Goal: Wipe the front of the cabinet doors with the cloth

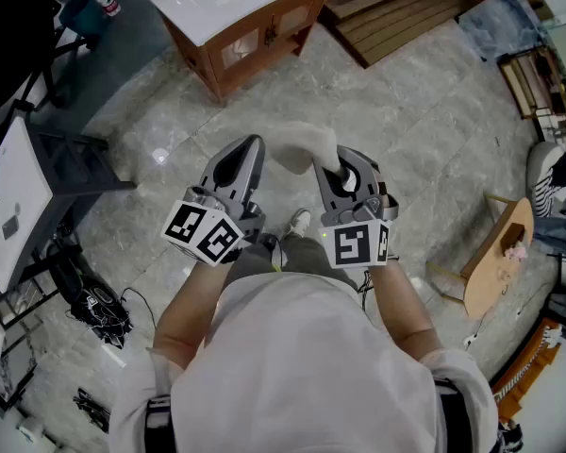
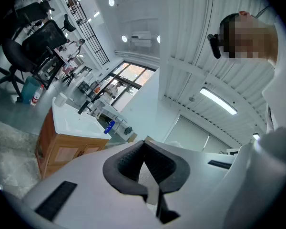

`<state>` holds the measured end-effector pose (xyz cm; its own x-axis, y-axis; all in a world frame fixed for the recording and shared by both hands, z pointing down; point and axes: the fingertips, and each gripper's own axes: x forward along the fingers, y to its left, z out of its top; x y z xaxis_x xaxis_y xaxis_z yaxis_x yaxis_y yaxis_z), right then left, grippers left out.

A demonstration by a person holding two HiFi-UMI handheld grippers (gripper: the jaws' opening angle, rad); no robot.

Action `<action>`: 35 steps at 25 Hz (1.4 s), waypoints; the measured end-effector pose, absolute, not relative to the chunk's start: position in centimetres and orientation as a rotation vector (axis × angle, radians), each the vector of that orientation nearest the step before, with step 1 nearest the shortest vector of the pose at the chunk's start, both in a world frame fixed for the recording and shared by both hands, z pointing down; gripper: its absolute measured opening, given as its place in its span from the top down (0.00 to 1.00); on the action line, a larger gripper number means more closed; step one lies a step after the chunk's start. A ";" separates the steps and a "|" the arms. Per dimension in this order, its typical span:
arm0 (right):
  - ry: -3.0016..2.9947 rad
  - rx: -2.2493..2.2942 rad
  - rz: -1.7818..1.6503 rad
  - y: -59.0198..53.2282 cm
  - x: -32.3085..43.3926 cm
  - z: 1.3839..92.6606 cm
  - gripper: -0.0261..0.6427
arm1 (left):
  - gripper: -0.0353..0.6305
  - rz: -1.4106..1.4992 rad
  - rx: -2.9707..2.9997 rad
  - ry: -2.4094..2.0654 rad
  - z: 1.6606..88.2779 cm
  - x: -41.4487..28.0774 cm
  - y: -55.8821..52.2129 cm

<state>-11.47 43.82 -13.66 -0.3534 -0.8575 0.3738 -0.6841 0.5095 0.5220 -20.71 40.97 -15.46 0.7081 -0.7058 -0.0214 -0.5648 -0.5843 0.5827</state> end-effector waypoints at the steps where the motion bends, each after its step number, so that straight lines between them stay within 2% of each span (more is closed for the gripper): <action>1: -2.138 1.263 -0.368 43.7 -11.0 -13.8 0.86 | 0.92 -0.343 2.364 -0.963 -15.6 -20.3 40.8; 21: -2.263 1.250 -0.358 44.2 1.0 -14.6 0.86 | 0.92 -0.349 2.356 -1.089 -16.9 -9.1 40.9; 29: -2.272 1.217 -0.376 42.8 3.8 -13.1 0.86 | 0.92 -0.354 2.411 -1.185 -16.2 -7.4 38.7; 35: -2.236 1.217 -0.383 37.3 4.1 -12.1 0.86 | 0.92 -0.343 2.418 -1.163 -13.9 -7.3 32.4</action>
<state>4.14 37.33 -12.09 -0.4317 -0.8367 0.3371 -0.6767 0.5475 0.4923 -7.26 32.40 -13.94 0.6173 -0.7860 -0.0344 -0.6788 -0.5542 0.4817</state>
